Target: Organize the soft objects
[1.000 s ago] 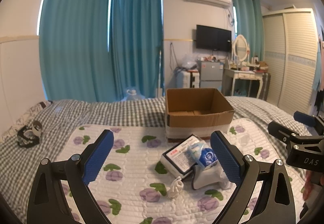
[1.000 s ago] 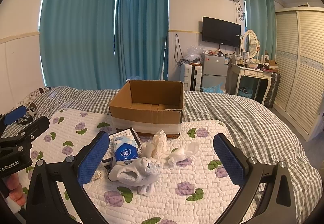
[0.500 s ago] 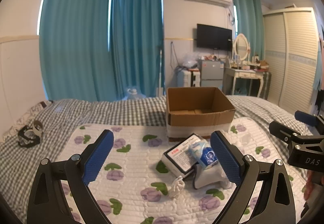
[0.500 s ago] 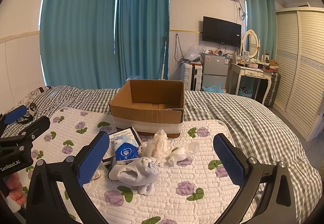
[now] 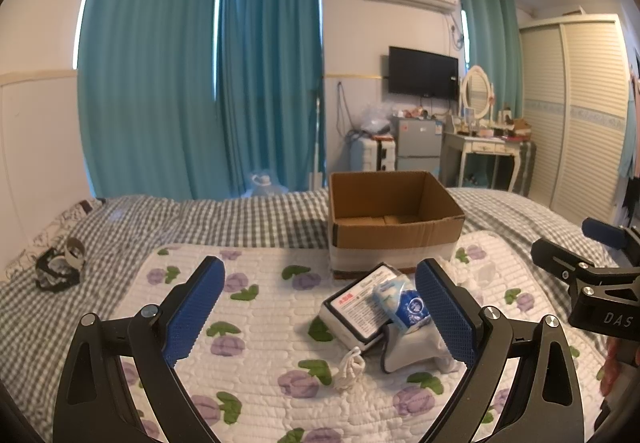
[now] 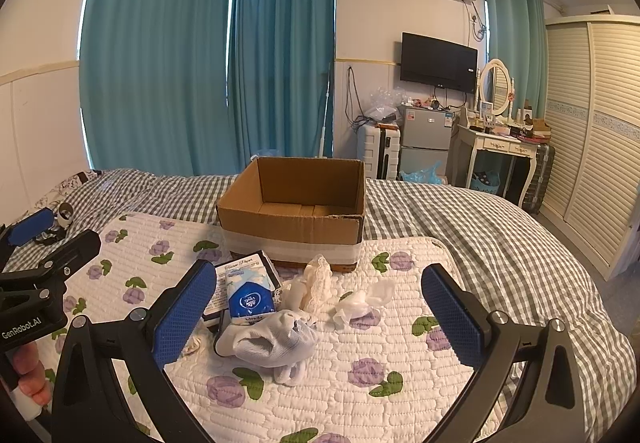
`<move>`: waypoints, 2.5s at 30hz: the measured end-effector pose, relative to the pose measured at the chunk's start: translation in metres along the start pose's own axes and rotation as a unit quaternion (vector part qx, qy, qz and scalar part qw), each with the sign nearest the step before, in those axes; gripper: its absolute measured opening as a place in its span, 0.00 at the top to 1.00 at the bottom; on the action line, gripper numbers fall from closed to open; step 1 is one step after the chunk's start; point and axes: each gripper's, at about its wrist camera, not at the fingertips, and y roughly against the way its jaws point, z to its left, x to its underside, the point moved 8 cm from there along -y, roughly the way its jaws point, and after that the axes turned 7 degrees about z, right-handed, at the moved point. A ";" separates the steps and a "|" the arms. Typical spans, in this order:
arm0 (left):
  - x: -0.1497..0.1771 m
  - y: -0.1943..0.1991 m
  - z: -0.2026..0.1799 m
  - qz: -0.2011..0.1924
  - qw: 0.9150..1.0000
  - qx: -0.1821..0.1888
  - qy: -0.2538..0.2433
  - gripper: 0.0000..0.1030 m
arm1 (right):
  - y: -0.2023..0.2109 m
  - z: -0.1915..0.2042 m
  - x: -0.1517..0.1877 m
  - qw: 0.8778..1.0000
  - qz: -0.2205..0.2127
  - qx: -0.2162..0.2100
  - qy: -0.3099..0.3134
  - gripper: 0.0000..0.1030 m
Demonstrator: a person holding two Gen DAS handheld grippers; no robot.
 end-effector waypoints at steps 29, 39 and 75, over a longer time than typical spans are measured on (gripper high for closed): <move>0.030 -0.038 0.021 0.086 0.996 -0.019 0.006 0.05 | -0.034 0.019 0.026 0.996 0.074 -0.021 0.033 0.00; 0.091 -0.086 0.020 0.189 0.982 -0.018 -0.003 0.05 | -0.118 0.050 0.083 0.980 0.177 -0.070 0.055 0.00; 0.099 -0.079 -0.034 0.211 0.975 0.066 -0.038 0.73 | -0.059 0.029 0.078 0.983 0.157 -0.090 0.024 0.28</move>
